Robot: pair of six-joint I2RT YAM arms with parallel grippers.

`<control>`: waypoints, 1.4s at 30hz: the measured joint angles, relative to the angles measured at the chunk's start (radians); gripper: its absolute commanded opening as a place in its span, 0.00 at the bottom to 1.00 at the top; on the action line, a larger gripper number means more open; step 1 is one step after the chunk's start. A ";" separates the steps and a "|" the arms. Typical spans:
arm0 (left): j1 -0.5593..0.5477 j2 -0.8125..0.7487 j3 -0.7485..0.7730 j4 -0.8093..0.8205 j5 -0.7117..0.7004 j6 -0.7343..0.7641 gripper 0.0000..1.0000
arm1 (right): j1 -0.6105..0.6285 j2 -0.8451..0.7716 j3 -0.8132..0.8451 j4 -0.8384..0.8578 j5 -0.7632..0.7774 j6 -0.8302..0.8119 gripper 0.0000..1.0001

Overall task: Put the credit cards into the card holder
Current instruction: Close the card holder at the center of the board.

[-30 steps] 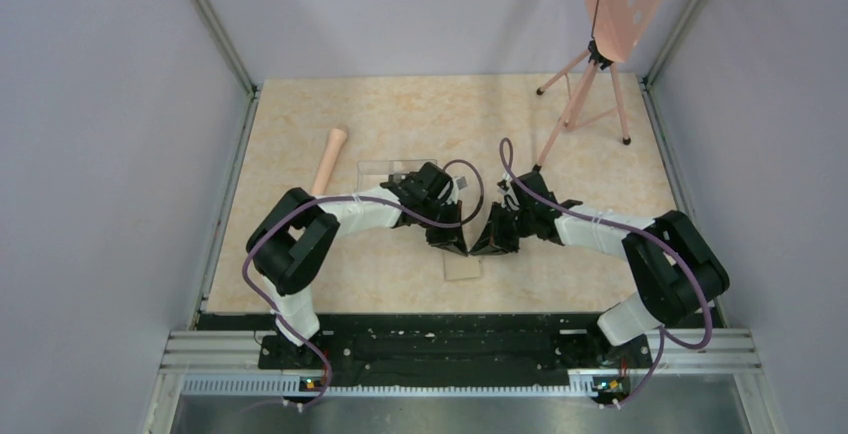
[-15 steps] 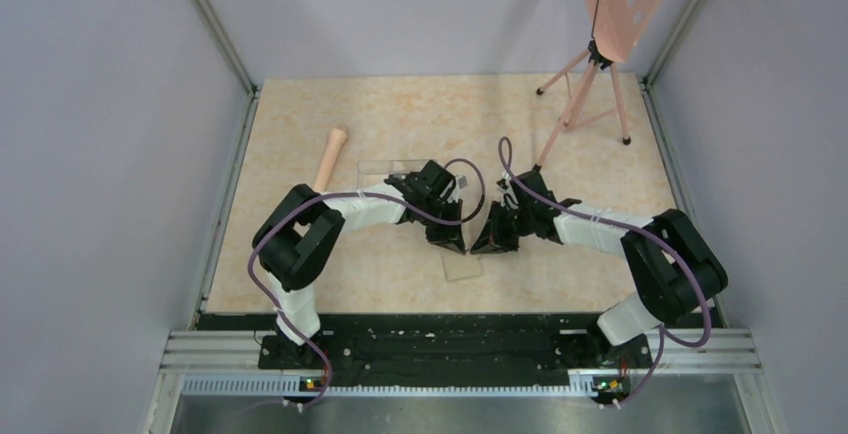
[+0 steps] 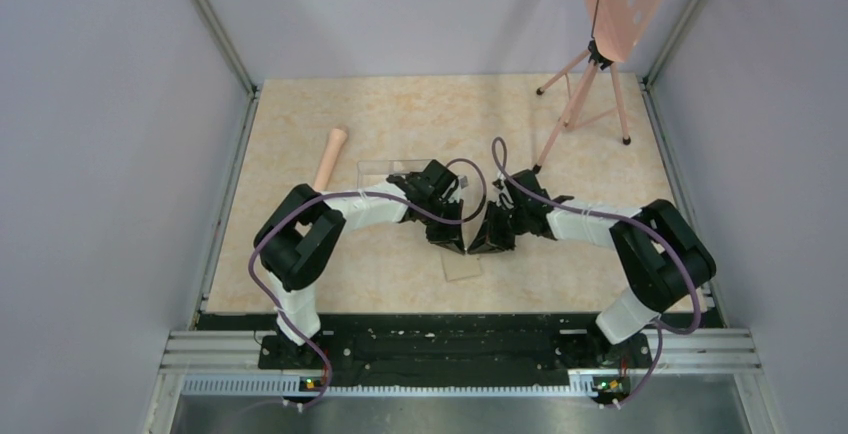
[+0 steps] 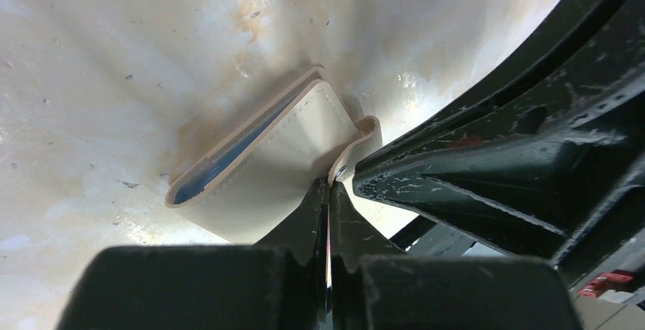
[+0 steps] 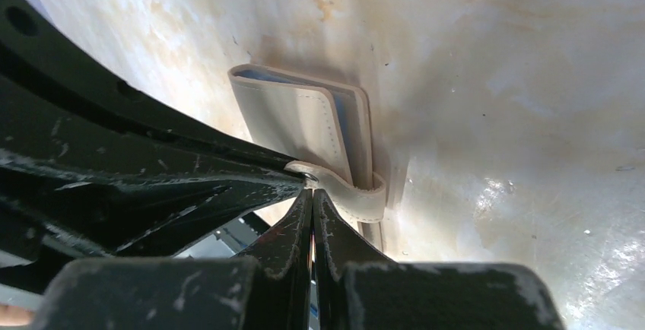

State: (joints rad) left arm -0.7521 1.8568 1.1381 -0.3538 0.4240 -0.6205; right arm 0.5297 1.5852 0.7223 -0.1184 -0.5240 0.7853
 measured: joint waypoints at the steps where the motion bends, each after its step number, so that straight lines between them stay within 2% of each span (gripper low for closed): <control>1: -0.002 0.000 0.004 -0.008 -0.005 0.002 0.00 | 0.004 0.005 0.000 -0.002 0.001 0.000 0.00; 10: -0.034 0.000 0.060 -0.102 -0.071 0.029 0.00 | 0.038 0.013 0.000 -0.009 0.022 -0.001 0.00; 16: -0.055 0.000 0.085 -0.139 -0.107 0.049 0.06 | 0.039 0.017 0.000 -0.008 0.023 -0.004 0.00; 25: -0.056 0.000 0.087 -0.152 -0.127 0.050 0.05 | 0.040 0.025 0.006 -0.009 0.018 -0.005 0.00; 28: -0.056 0.000 0.087 -0.152 -0.127 0.050 0.00 | 0.040 0.025 0.006 -0.009 0.018 -0.005 0.00; 42: -0.056 0.000 0.087 -0.170 -0.124 0.049 0.00 | 0.040 -0.002 0.007 -0.016 0.034 -0.008 0.00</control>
State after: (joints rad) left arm -0.8082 1.8572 1.2251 -0.5236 0.2996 -0.5716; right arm 0.5697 1.5833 0.7292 -0.1341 -0.4896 0.7769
